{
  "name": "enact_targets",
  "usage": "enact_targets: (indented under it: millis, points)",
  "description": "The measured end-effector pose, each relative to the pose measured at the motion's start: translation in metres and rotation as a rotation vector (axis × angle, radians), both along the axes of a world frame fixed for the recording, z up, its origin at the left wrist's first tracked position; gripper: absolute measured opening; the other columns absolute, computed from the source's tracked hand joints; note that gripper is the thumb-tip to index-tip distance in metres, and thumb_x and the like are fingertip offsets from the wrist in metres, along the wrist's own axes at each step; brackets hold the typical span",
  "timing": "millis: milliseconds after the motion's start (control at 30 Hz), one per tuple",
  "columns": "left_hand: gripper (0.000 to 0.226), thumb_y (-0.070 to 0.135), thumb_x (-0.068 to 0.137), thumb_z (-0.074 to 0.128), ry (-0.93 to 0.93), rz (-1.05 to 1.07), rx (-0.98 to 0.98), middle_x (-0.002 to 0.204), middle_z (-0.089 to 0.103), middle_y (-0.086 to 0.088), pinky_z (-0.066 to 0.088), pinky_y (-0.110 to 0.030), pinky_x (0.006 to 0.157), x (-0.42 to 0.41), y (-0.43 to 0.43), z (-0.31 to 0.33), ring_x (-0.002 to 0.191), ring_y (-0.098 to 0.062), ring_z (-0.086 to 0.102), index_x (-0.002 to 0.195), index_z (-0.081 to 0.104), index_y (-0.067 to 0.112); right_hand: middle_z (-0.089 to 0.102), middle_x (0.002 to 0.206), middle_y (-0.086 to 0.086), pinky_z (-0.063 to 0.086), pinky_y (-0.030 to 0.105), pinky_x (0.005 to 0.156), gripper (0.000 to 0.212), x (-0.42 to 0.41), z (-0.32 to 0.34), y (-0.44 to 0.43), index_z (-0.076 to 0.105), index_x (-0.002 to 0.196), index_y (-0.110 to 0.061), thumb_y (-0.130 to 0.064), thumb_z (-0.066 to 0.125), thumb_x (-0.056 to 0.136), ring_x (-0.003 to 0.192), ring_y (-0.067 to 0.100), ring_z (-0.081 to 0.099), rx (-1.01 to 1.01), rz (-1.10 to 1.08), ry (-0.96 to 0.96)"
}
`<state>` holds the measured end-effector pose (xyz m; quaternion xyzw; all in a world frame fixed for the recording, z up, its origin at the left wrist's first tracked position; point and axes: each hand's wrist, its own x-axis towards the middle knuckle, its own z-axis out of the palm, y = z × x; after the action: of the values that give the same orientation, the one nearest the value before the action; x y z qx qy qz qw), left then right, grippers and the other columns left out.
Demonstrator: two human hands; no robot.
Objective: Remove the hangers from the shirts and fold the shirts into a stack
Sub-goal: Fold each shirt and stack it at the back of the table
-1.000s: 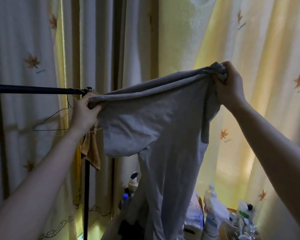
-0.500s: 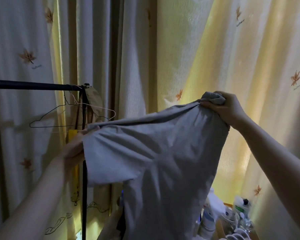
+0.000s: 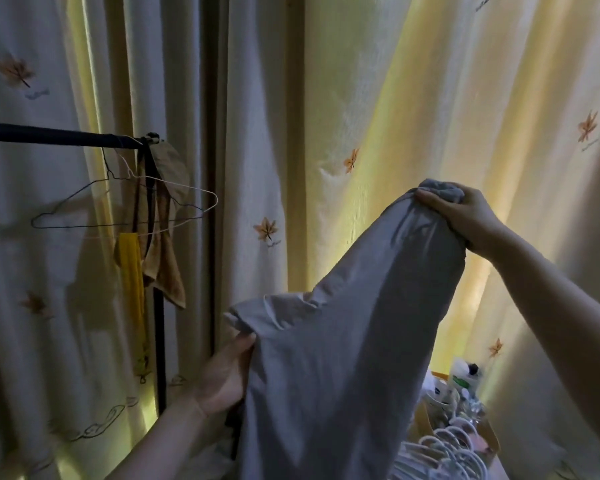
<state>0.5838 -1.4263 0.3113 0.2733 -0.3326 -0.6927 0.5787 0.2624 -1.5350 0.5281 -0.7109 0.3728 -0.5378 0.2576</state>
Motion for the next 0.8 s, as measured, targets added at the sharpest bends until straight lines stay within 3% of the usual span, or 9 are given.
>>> enact_targets:
  millis: [100,233,333,433,500,600,667,800]
  points:
    - [0.037,0.018,0.086,0.061,-0.147,-0.038,0.073,0.121,0.065,-0.018,0.057,-0.033,0.077,-0.007,-0.008,-0.019,0.107,-0.028,0.065,0.121,0.06,0.007,0.071,0.094,0.005,0.057,0.025,0.074,0.027,-0.003,-0.004,0.0,0.068,0.098,-0.019,-0.037,0.071,0.079,0.085,0.015,0.07,0.046,0.036,0.069]
    - [0.055,0.02,0.071,0.078,-0.363,0.077,-0.029,0.115,0.068,-0.015,0.056,-0.023,0.075,0.007,-0.019,-0.015,0.103,-0.025,0.067,0.121,0.06,0.005,0.073,0.098,0.003,0.056,0.02,0.069,0.037,-0.023,-0.011,0.001,0.067,0.104,-0.02,-0.027,0.076,0.068,0.093,0.018,0.07,0.21,0.201,0.247]
    - [0.086,0.028,0.054,0.086,-0.602,0.301,0.076,0.115,0.067,-0.014,0.055,-0.033,0.084,0.027,-0.021,-0.012,0.102,-0.028,0.066,0.128,0.052,0.001,0.067,0.111,0.005,0.058,0.032,0.079,0.066,-0.037,-0.019,-0.001,0.059,0.117,-0.02,-0.016,0.087,0.057,0.104,0.024,0.066,0.434,0.279,0.448]
    - [0.1,0.023,0.063,0.085,-0.742,0.368,0.084,0.128,0.051,-0.008,0.047,-0.045,0.099,0.055,-0.015,-0.011,0.117,-0.029,0.054,0.145,0.028,0.026,0.062,0.113,-0.002,0.058,0.032,0.082,0.072,-0.027,-0.033,-0.001,0.055,0.119,-0.025,-0.015,0.09,0.056,0.103,0.015,0.062,0.334,0.107,0.781]
    - [0.092,0.019,0.061,0.086,-0.829,0.27,-0.03,0.124,0.055,-0.004,0.049,-0.045,0.097,0.071,-0.008,-0.007,0.115,-0.025,0.055,0.138,0.04,0.038,0.063,0.107,-0.002,0.055,0.033,0.084,0.063,-0.01,-0.041,-0.003,0.055,0.116,-0.022,-0.013,0.087,0.063,0.098,0.017,0.061,0.185,-0.023,0.88]
    - [0.05,0.017,0.058,0.087,-1.035,0.379,-0.107,0.107,0.065,0.006,0.053,-0.026,0.082,0.086,0.003,-0.002,0.106,-0.016,0.06,0.101,0.068,0.035,0.065,0.099,0.007,0.051,0.04,0.083,0.042,0.023,-0.048,-0.007,0.059,0.106,-0.01,-0.008,0.081,0.069,0.094,0.028,0.061,-0.012,-0.126,0.815]
    - [0.038,0.015,0.064,0.084,-1.111,0.538,-0.13,0.095,0.065,0.012,0.047,-0.016,0.068,0.097,0.008,0.004,0.096,-0.009,0.061,0.088,0.065,0.037,0.064,0.096,0.012,0.05,0.043,0.081,0.035,0.049,-0.05,-0.009,0.059,0.103,-0.003,-0.005,0.076,0.072,0.091,0.031,0.06,-0.119,-0.146,0.704]
    - [0.033,0.013,0.074,0.077,-1.119,0.938,-0.164,0.088,0.058,0.012,0.042,-0.019,0.066,0.13,0.017,0.031,0.091,-0.016,0.059,0.081,0.058,0.039,0.063,0.095,0.014,0.04,0.029,0.068,0.032,0.099,-0.035,-0.016,0.059,0.103,-0.004,-0.008,0.073,0.075,0.088,0.029,0.058,-0.295,-0.165,0.406]
